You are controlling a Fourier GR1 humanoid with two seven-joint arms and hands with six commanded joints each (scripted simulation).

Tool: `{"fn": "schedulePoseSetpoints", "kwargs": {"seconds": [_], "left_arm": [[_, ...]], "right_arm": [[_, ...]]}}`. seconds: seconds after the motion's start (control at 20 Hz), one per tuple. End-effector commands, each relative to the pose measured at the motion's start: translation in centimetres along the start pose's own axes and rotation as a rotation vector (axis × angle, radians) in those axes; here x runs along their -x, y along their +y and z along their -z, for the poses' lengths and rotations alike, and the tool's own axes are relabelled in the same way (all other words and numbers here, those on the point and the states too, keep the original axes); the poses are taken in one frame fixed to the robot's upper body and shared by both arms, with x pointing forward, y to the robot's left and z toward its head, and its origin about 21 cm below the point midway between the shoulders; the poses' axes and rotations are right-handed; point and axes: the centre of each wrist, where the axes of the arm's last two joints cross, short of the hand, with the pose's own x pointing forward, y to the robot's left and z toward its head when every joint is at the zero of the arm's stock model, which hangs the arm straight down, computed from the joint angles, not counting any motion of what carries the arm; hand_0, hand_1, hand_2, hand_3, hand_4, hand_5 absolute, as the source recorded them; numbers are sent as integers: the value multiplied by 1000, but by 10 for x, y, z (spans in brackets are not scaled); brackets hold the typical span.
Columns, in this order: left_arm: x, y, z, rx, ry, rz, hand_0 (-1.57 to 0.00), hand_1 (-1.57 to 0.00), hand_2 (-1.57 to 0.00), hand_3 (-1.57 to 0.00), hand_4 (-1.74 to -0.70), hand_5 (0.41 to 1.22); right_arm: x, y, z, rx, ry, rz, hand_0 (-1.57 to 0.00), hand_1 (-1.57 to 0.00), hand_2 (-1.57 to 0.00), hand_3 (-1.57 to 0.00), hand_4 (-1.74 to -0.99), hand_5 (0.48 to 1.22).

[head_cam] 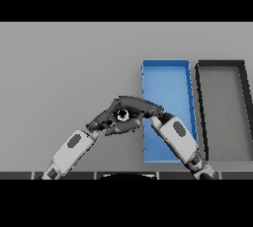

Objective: Pick up the blue pipe and place it into the blue bin.

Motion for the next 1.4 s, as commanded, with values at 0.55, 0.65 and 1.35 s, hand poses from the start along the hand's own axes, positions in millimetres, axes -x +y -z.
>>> {"fn": "schedulePoseSetpoints", "kwargs": {"seconds": [0.55, 0.65, 1.35], "left_arm": [[-1, 12, -5, 117, 60, 112, -401, -328, -335, -136, -1051, 1118], [0, 13, 0, 101, 58, 147, -256, -210, -214, -86, -950, 964], [5, 10, -8, 12, 222, 120, -10, -8, -8, -3, -878, 572]], "right_arm": [[-5, 6, -1, 2, -43, 34, -1563, -1563, -1563, -1560, -1483, 1209], [-7, 8, 0, -1, -50, 50, -1566, -1566, -1566, -1564, -1484, 1214], [-10, 1, 2, 40, -132, 229, -1571, -1571, -1571, -1571, -1492, 1221]]}}
